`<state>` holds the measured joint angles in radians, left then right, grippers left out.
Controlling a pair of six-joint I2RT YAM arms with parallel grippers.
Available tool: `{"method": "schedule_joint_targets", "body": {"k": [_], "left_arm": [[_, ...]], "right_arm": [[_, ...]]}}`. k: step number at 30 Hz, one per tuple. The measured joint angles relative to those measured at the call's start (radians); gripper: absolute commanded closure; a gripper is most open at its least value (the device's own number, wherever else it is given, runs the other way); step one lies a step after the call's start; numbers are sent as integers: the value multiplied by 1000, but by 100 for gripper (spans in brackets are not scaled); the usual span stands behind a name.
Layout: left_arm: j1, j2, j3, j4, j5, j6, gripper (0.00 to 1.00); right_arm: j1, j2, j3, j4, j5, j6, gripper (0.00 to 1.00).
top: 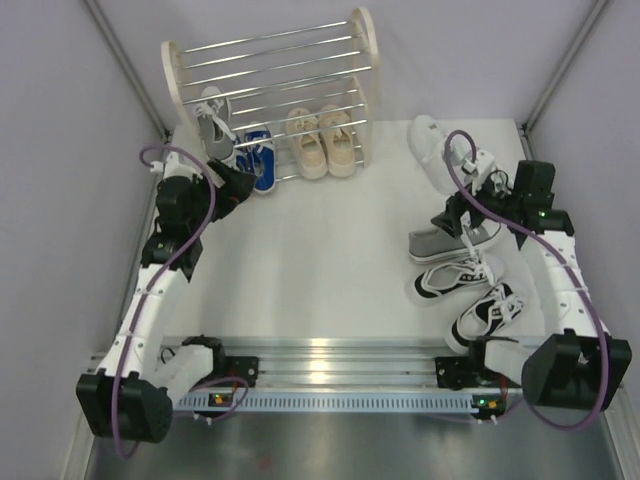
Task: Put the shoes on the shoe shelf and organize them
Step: Place the shoe at the shoe shelf, then pick up the shoe at the center of the board.
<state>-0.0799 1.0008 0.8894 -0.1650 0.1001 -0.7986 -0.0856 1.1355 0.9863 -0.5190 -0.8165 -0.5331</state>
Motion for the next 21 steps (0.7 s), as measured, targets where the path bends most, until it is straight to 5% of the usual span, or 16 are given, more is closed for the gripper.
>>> {"method": "schedule_joint_targets", "body": {"k": [9,16,21], "left_arm": [[0,-227,-189,-60,381,306,2],[0,-381,-280,-76,472,364,2],[0,-414,-306,-80,486,370,2]], "right_arm": [[-58,85,96,-233,227,-124,1],[-42,183,128,-227,331,-65,1],[-32,182,122,-240,311,-265,0]]}}
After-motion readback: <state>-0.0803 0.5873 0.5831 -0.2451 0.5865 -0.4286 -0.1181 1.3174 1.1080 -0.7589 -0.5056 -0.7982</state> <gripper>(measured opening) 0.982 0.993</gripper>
